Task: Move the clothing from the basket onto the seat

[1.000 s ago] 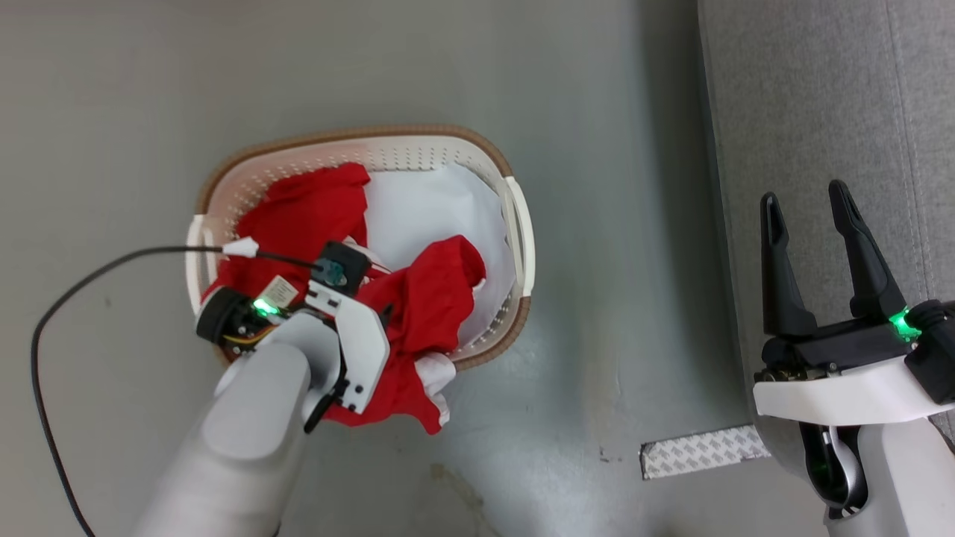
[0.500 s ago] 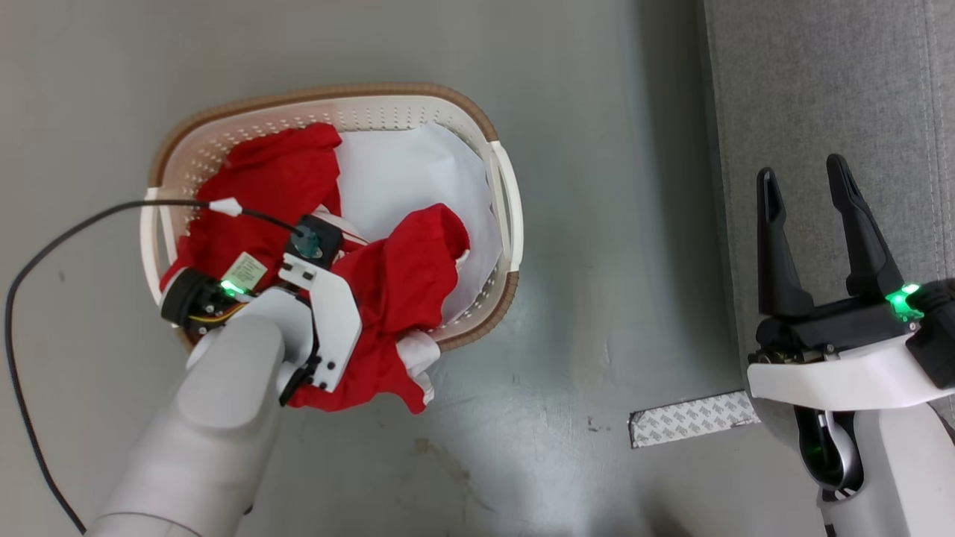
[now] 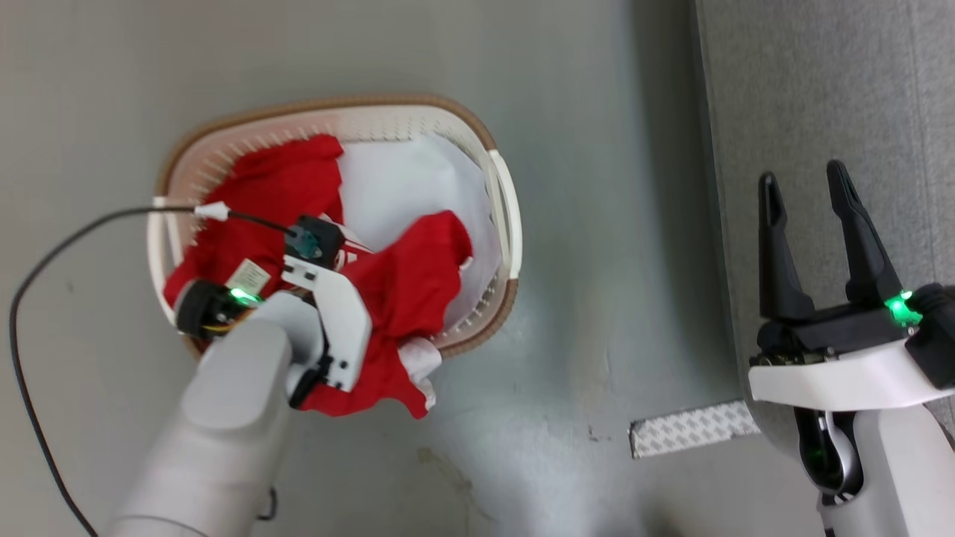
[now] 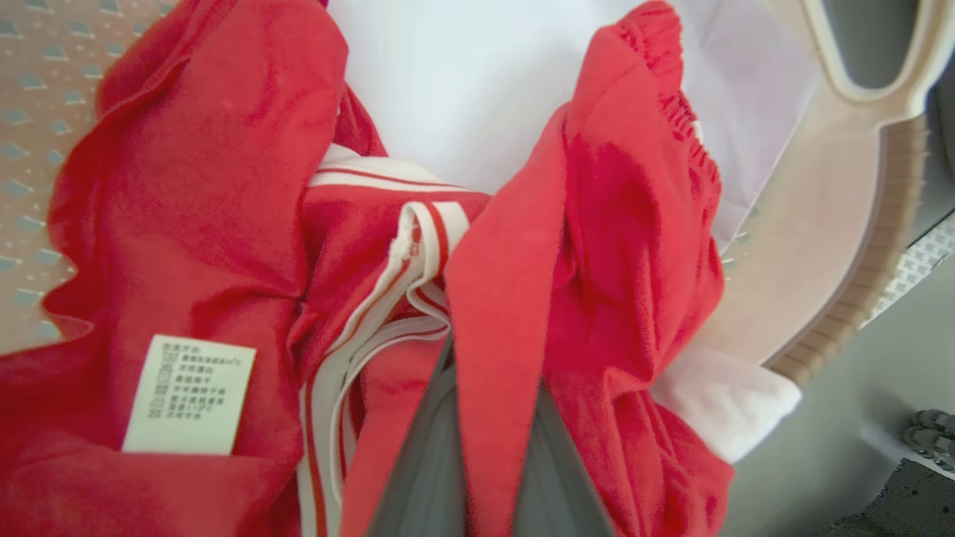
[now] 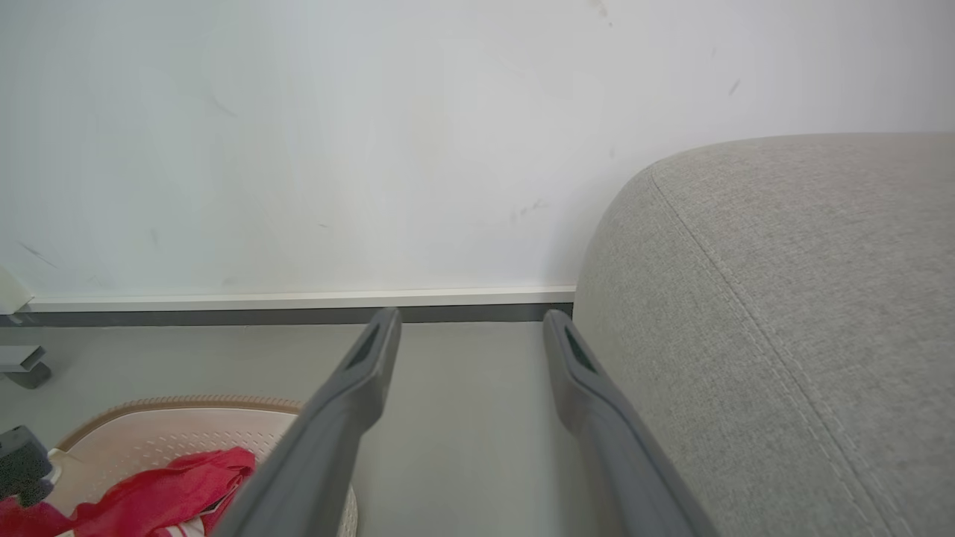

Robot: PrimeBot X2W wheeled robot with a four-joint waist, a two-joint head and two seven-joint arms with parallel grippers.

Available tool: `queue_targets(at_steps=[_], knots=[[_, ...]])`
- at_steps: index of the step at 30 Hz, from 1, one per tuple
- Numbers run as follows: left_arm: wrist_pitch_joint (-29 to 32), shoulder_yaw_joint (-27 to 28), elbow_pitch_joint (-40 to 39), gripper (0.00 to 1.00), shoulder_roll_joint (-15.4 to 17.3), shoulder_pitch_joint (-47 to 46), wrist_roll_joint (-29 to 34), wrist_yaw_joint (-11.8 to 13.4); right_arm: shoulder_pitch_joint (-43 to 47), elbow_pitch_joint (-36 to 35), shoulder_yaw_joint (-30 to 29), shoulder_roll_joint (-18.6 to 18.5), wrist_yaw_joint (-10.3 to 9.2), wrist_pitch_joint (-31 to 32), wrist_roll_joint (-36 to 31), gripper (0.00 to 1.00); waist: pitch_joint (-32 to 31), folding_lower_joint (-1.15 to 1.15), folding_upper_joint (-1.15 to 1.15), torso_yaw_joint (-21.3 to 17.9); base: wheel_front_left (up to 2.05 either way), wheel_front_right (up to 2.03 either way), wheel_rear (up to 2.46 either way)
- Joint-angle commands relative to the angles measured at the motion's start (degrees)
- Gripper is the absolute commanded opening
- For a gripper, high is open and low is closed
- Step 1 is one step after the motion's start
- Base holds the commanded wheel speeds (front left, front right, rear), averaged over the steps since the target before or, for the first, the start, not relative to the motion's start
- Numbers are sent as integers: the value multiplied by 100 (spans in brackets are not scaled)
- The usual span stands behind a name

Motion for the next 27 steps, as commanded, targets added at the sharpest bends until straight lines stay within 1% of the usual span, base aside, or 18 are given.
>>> queue_targets(at_steps=[1, 4, 6, 11, 14, 19, 23, 27], knots=[[-64, 9, -36, 0, -17, 106, -106, -7, 86, 24, -38, 10, -13, 3, -15, 100, -174, 0, 0, 94, 0, 0, 0], [-306, -88, -309, 0, -110, 326, -434, -11, 227, 62, -140, -28, -12, 3, -16, 100, -519, 0, 0, 238, 0, 0, 0], [-419, -162, -548, 0, -110, 510, -660, -10, 353, 76, -215, -45, -12, 3, 25, 100, -769, 0, 0, 340, 0, 0, 0], [-557, -378, -1300, 0, 21, 1076, -1282, -6, 745, 170, -311, -166, -13, 3, 20, 100, -1473, 0, 0, 609, 0, 0, 0], [-586, -400, -1829, 0, 89, 1449, -1650, -6, 1005, 220, -385, -203, -13, 4, 14, 100, -1871, 0, 0, 741, 0, 0, 0], [-587, -251, -2698, 0, 230, 2112, -2127, 1, 1424, 290, -483, -237, -13, 4, -4, 100, -2461, 0, 0, 880, 0, 0, 0], [-600, -111, -3465, 0, 313, 2589, -2310, 148, 1707, 325, -551, -249, -13, 3, -26, 100, -2836, 0, 0, 949, 0, 0, 0], [-775, 77, -4220, 0, 451, 2995, -2354, 424, 1927, 321, -617, -266, -12, 3, -75, 100, -3178, 0, 0, 996, 0, 0, 0]])
